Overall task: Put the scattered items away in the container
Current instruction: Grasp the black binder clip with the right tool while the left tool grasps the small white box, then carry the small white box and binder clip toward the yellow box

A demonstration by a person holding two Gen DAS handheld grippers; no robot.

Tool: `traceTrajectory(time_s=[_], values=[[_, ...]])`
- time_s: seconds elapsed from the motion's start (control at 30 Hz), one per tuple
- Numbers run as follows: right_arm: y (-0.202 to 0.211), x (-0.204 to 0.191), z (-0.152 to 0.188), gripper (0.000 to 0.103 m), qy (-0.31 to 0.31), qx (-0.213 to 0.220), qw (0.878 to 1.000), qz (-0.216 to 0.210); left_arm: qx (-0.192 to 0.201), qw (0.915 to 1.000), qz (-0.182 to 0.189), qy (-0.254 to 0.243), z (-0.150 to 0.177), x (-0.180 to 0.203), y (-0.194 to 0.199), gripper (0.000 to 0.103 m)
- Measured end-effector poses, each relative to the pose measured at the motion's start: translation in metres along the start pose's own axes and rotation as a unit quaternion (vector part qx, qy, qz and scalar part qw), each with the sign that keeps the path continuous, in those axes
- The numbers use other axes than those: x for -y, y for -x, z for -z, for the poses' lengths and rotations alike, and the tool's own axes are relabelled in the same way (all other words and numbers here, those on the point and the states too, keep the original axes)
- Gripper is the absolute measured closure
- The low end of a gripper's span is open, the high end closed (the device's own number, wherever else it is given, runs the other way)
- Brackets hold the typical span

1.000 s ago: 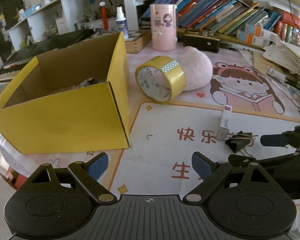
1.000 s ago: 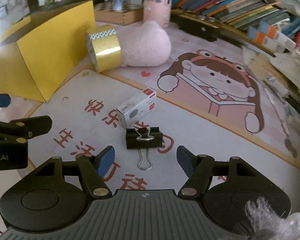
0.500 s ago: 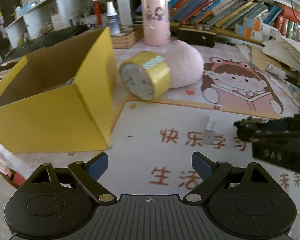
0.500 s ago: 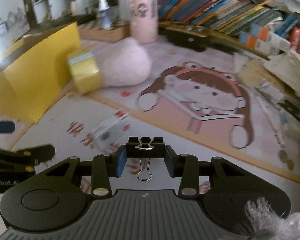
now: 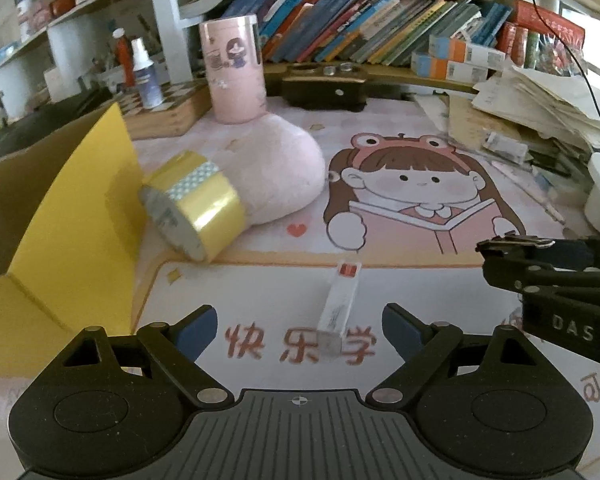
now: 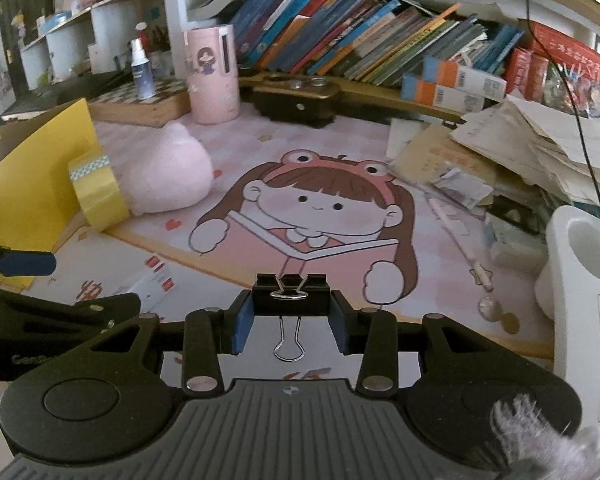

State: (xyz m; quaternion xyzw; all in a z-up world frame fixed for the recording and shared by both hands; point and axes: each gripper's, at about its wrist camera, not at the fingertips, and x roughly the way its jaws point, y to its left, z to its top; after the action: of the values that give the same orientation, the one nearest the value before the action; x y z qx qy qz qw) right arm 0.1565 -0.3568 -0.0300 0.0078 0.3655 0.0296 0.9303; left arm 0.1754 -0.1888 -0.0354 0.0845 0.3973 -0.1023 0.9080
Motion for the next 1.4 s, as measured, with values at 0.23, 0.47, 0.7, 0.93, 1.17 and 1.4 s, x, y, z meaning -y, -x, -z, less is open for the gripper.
traceTrajectory(time_s=[0.23,0.47,0.7,0.93,1.17,1.4], values=[[-0.003,0.008,0.000,0.066,-0.011,-0.004,1.000,0.003,-0.026,0.9992,0.019,-0.024,-0.010,0.011,-0.025,0.055],[-0.004,0.012,0.001,0.066,-0.016,-0.009,1.000,0.003,-0.046,0.9977,0.048,-0.014,-0.009,0.012,-0.037,0.077],[-0.003,0.011,0.001,0.066,-0.020,-0.011,1.000,-0.005,-0.043,0.9977,0.052,0.006,-0.006,0.008,-0.031,0.090],[-0.001,-0.002,0.001,0.066,-0.004,-0.008,1.000,-0.025,-0.008,0.9984,0.043,0.035,-0.003,-0.006,-0.008,0.090],[0.007,-0.026,0.000,0.066,0.024,0.000,0.999,-0.048,0.020,0.9980,0.035,0.048,0.006,-0.020,0.017,0.090],[0.018,-0.057,0.006,0.066,0.042,-0.002,0.997,-0.064,0.026,0.9970,0.030,0.066,0.025,-0.045,0.036,0.090]])
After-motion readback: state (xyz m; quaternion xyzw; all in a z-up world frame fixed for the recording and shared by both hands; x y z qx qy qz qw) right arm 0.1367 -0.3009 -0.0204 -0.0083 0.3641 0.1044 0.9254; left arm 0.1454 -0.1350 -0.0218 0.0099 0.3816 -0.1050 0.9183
